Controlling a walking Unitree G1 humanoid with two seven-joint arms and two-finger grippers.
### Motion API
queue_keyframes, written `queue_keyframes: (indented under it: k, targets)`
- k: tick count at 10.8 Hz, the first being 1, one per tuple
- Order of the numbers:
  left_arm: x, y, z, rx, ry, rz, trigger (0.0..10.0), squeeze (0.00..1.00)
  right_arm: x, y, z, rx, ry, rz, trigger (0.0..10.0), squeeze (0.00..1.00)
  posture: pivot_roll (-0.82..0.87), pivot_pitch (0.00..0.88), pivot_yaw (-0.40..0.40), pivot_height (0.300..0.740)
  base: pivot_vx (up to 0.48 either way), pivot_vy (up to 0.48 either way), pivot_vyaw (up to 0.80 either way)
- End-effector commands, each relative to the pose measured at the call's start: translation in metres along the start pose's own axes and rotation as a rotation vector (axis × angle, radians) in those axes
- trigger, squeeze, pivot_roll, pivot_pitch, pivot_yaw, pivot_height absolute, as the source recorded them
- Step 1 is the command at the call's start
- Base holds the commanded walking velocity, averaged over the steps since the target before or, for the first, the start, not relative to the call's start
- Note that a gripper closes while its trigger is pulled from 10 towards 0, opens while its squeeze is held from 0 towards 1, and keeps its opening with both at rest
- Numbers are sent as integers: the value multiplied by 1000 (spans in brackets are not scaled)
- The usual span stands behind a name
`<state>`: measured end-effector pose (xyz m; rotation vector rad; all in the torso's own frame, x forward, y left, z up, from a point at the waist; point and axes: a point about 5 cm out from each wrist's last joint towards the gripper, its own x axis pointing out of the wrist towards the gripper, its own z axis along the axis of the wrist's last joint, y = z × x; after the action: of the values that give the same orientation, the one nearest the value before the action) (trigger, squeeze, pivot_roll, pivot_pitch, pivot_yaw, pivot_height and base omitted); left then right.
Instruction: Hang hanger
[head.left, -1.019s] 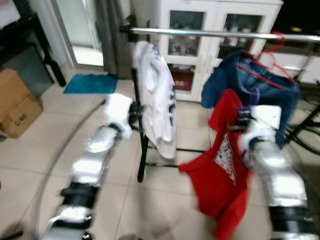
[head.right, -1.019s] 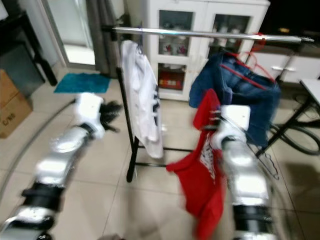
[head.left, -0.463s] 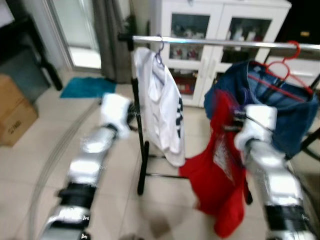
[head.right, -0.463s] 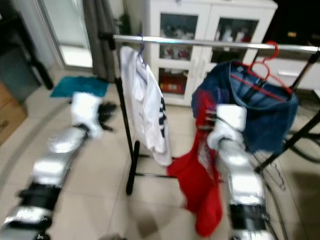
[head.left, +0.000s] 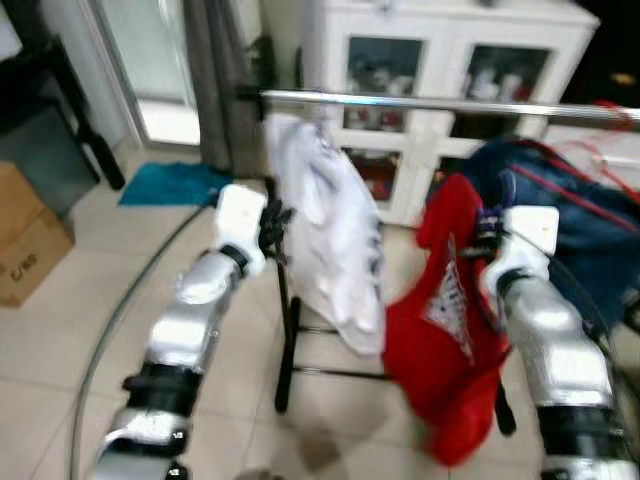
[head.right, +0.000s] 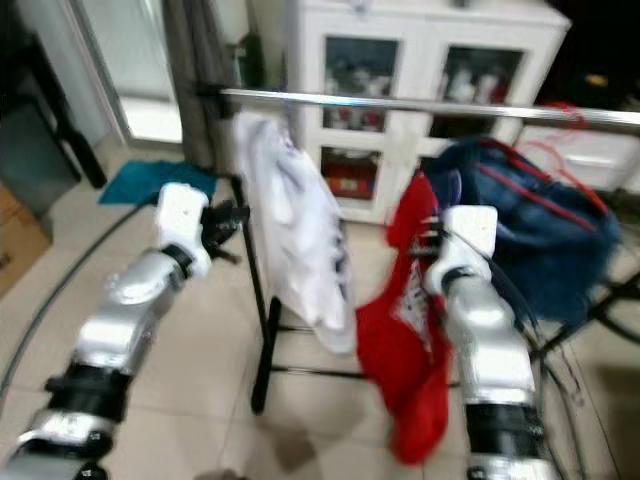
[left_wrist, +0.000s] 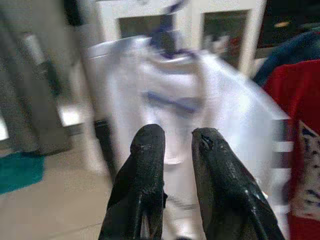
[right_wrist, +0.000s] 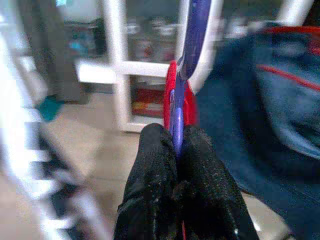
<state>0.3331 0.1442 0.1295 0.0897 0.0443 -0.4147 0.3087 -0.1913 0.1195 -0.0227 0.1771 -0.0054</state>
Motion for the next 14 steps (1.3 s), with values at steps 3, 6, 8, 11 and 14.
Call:
queue_keyframes:
  k: [3,6,8,11,14]
  targets:
    - [4,-3,6,7,-19,-17,10000,0,1,-8,13,-11,-57,-16,10000,0,8,0,2,740,396,0,0]
    - [4,-4,7,10,-21,-22,10000,0,2,-8,15,-17,-66,-15,10000,0,9,0,3,740,395,0,0]
    - [5,-4,7,10,-16,-22,10000,0,3,-7,18,-26,-77,-11,10000,0,9,0,4,740,377,0,0]
    - [1,-25,14,36,-29,-256,10000,0,4,-11,32,17,-149,-20,10000,0,17,0,-4,740,0,0,0]
    - [5,-36,26,59,-46,-373,10000,0,11,-11,45,19,-175,5,10000,0,18,0,-6,740,0,0,0]
